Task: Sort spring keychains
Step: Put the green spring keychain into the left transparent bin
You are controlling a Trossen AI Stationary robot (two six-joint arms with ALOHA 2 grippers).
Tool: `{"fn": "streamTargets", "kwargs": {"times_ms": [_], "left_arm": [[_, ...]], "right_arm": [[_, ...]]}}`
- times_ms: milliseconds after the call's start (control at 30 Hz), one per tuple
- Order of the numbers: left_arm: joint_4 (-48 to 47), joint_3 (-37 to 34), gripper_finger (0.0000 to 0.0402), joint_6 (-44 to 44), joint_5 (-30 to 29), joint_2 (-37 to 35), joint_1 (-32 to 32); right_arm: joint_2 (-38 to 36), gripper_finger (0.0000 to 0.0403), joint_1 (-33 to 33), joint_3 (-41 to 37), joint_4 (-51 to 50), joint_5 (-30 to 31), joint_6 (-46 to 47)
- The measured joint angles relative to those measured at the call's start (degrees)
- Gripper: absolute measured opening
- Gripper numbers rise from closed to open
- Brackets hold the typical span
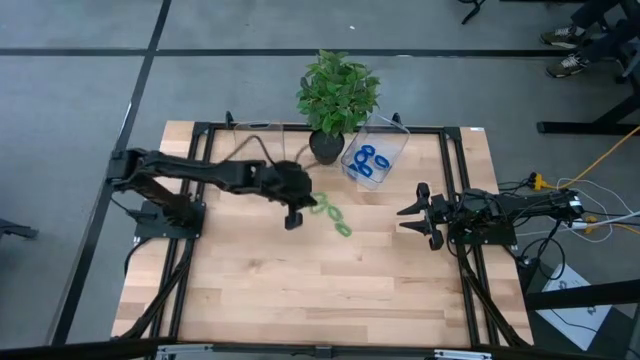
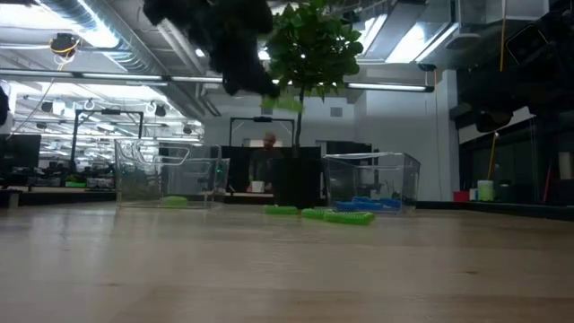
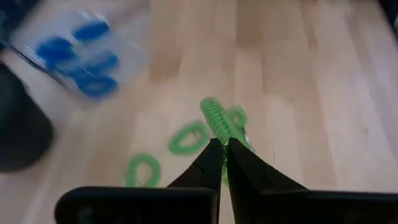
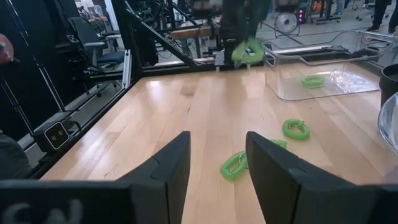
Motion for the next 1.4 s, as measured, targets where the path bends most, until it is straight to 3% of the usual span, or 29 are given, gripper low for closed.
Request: {"fn": "streamTargets", "kwargs": {"times_ms": [500, 1000, 1400], "left_arm": [[5.3, 0.1, 0.0006, -1.0, -3.9, -15.0, 3.1], [-3.8, 0.1, 0.0009, -3.2, -15.5, -15.8, 3.8], [-17.0, 0.1, 0.0009, -13.4, -22.5, -17.2, 12.4]], "right_arm": [[0.0, 0.0154, 0.0, 0.0, 0.0, 0.0, 0.0], [0.0, 0.0154, 0.0, 0.0, 0.0, 0.0, 0.0], [0.0, 0.0154, 0.0, 0.0, 0.0, 0.0, 0.0]]}}
